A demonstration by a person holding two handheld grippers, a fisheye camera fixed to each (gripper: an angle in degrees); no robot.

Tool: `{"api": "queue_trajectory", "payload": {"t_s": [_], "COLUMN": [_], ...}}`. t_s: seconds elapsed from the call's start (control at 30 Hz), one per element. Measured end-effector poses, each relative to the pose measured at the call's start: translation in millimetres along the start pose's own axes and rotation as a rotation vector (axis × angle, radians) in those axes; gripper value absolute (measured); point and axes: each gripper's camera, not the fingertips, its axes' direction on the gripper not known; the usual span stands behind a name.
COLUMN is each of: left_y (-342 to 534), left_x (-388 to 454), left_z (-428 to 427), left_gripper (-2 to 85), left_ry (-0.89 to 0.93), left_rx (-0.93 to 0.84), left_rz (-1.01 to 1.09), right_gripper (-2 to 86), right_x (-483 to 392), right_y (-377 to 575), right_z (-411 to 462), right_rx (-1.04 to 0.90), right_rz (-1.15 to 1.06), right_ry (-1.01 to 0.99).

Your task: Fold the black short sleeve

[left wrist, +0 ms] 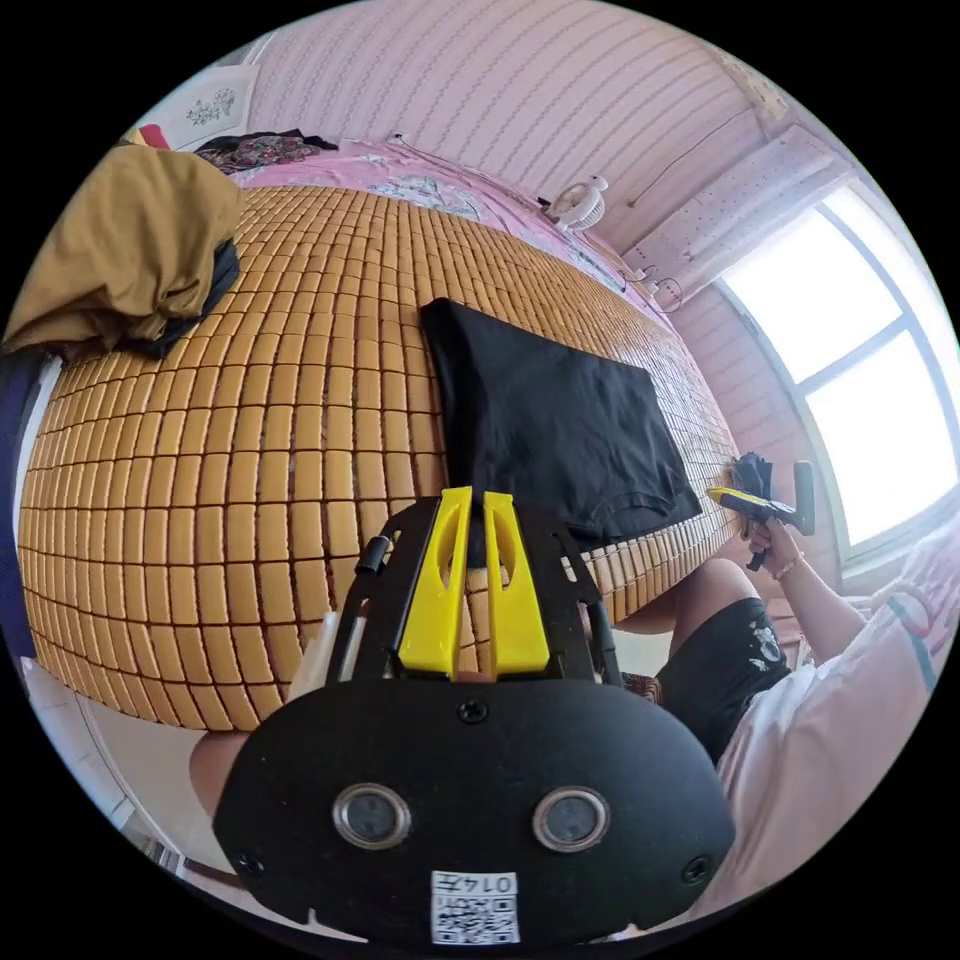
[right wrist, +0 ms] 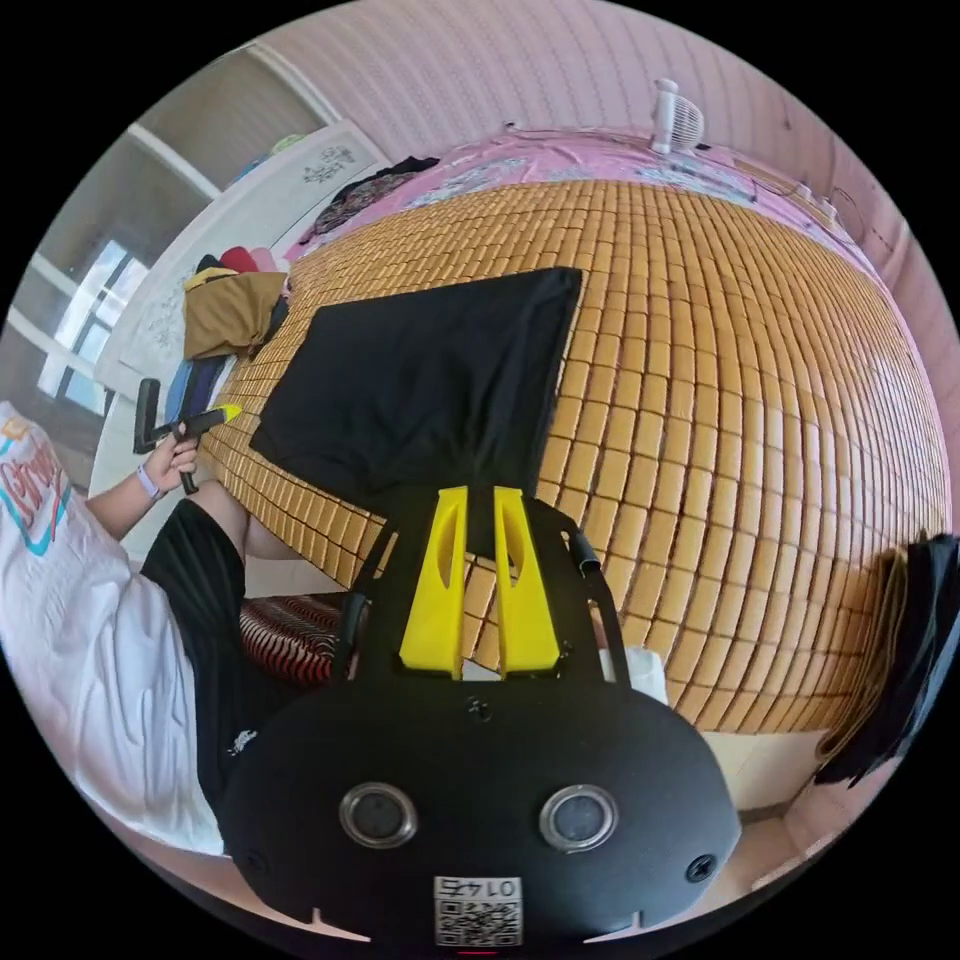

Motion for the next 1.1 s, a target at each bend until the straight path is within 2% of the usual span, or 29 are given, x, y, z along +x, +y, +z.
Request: {"api": "queue_trajectory", "payload": {"t_s": [0.1,0.2,0.23,0.37,0.47,0.6,0.67,0.73,0.9,0.97,1.03,1.1], "left_y": [5,6,8,19,28,49,64,71,72,65,59,52], "left_x": [5,10,16,24,15,-1,-14,-17,7,31,51,72], "left_z": [14,46,49,64,66,46,35,36,60,84,105,131], "left_gripper": [4.0,2.6,1.3,-0.8,-0.9,-1.0,-1.0,-1.0,-1.0,-1.0,-1.0,-1.0], "left_ry": [-0.106,-0.213,-0.270,-0.317,-0.354,-0.315,-0.225,-0.175,-0.083,-0.045,-0.023,0.000], "left_rx": [-0.006,-0.181,-0.150,-0.188,-0.239,-0.186,-0.145,-0.124,-0.076,-0.058,-0.056,-0.076], "left_rz": [0.002,-0.019,0.023,0.109,0.075,-0.001,-0.089,-0.108,-0.022,0.060,0.119,0.172], "right_gripper": [8.2,7.8,6.7,3.5,2.3,2.1,2.3,2.3,1.2,0.5,0.0,-0.2], "right_x": [-11,-24,-31,-45,-57,-77,-84,-88,-111,-127,-152,-171], "right_y": [9,10,10,10,13,24,32,42,43,32,12,-6], "right_z": [12,41,45,58,63,67,70,76,86,94,109,126], "right_rx": [0.009,-0.089,-0.074,-0.098,-0.106,-0.101,-0.115,-0.131,-0.065,-0.070,-0.069,-0.089], "right_rz": [0.106,0.177,0.194,0.245,0.253,0.219,0.207,0.222,0.176,0.088,-0.056,-0.132], "right_ry": [0.073,0.135,0.166,0.216,0.188,0.147,0.140,0.239,0.302,0.255,0.119,0.114]}}
